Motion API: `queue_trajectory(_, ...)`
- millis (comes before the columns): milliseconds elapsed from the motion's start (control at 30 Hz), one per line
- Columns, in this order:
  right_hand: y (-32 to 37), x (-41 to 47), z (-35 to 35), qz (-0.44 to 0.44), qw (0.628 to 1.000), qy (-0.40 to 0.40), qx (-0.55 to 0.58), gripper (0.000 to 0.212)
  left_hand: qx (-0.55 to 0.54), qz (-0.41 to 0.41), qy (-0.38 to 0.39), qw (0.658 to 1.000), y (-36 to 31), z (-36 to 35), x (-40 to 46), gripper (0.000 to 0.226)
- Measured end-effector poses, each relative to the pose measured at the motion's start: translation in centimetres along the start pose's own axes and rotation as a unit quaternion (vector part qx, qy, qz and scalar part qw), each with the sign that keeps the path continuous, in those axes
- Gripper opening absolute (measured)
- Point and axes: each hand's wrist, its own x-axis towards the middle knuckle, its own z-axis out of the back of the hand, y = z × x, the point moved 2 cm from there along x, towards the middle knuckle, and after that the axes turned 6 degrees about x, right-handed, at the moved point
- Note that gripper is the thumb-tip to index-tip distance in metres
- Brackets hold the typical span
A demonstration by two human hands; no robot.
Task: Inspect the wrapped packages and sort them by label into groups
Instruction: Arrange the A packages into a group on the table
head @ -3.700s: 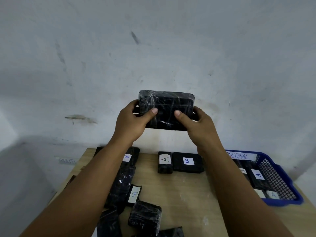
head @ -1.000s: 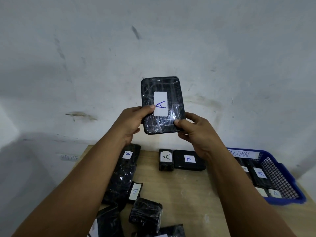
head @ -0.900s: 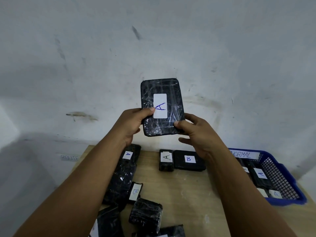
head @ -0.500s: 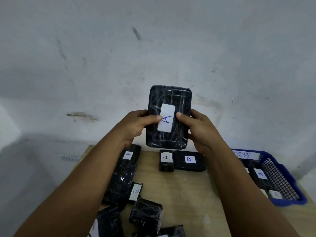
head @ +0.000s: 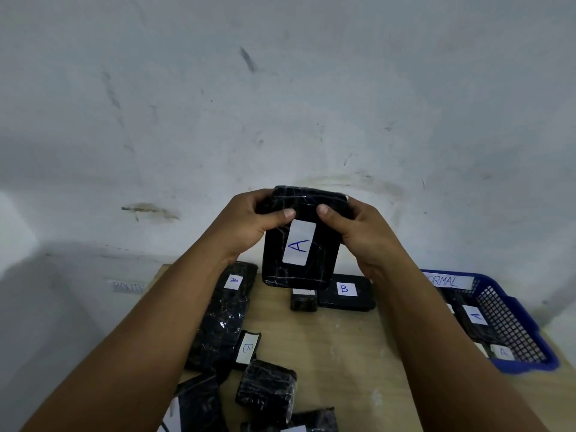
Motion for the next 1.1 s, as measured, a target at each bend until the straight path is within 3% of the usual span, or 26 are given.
queue_trajectory(100, -0.3, 0.1, 0.3, 0.024, 1.000, -0.001, -0.012, 0.030, 0.018, -0.024, 0.035, 0.999, -0.2, 0.2, -0.3, 0.035)
queue_trajectory(233, -0.4, 0.0, 0.2, 0.026, 0.999, -0.004, -0.032, 0.043, 0.089, -0.058, -0.026, 0.994, -0.5, 0.6, -0.3, 0.036)
queue_trajectory(400, -0.1, -0.8, 0.2, -0.116, 0.993, 0.010, -0.018, 0.075, 0.118, -0.102, -0.043, 0.987, 0.0, 0.7, -0.3, 0.054)
queue_trajectory(533, -0.4, -0.8, 0.0, -0.096, 0.993, -0.056, 0.037, 0.027, 0.152, -0.107, -0.039, 0.982, -0.2, 0.1, -0.6, 0.067)
queue_trajectory(667, -1.2, -0.7, -0.3, -0.032, 0.993, -0.092, 0.071, 0.025, 0.110, -0.052, 0.035, 0.992, -0.5, -0.5, -1.3, 0.089)
queue_trajectory(733, -1.5, -0.8, -0.5, -0.014, 0.992, -0.100, 0.071, 0.026, 0.079, -0.037, 0.012, 0.996, -0.3, -0.7, -1.1, 0.079)
queue_trajectory(833, -1.4, -1.2, -1.1, -0.004, 0.994, -0.084, 0.066, 0.033, 0.032, -0.038, -0.087, 0.995, 0.4, -0.8, -0.5, 0.040)
queue_trajectory(900, -1.3, -1.3, -1.2, -0.022, 0.995, -0.077, 0.058, 0.044, 0.020, -0.058, -0.107, 0.992, 0.9, -1.0, -0.6, 0.023)
queue_trajectory(1033, -1.1, -1.1, -0.9, -0.076, 0.989, -0.104, 0.075, 0.079, 0.028, -0.082, -0.077, 0.993, 1.7, -1.1, -1.2, 0.026)
queue_trajectory(1100, -1.4, -0.9, -0.5, -0.083, 0.985, -0.125, 0.090, 0.073, 0.035, -0.088, -0.064, 0.993, 1.7, -1.2, -1.3, 0.034)
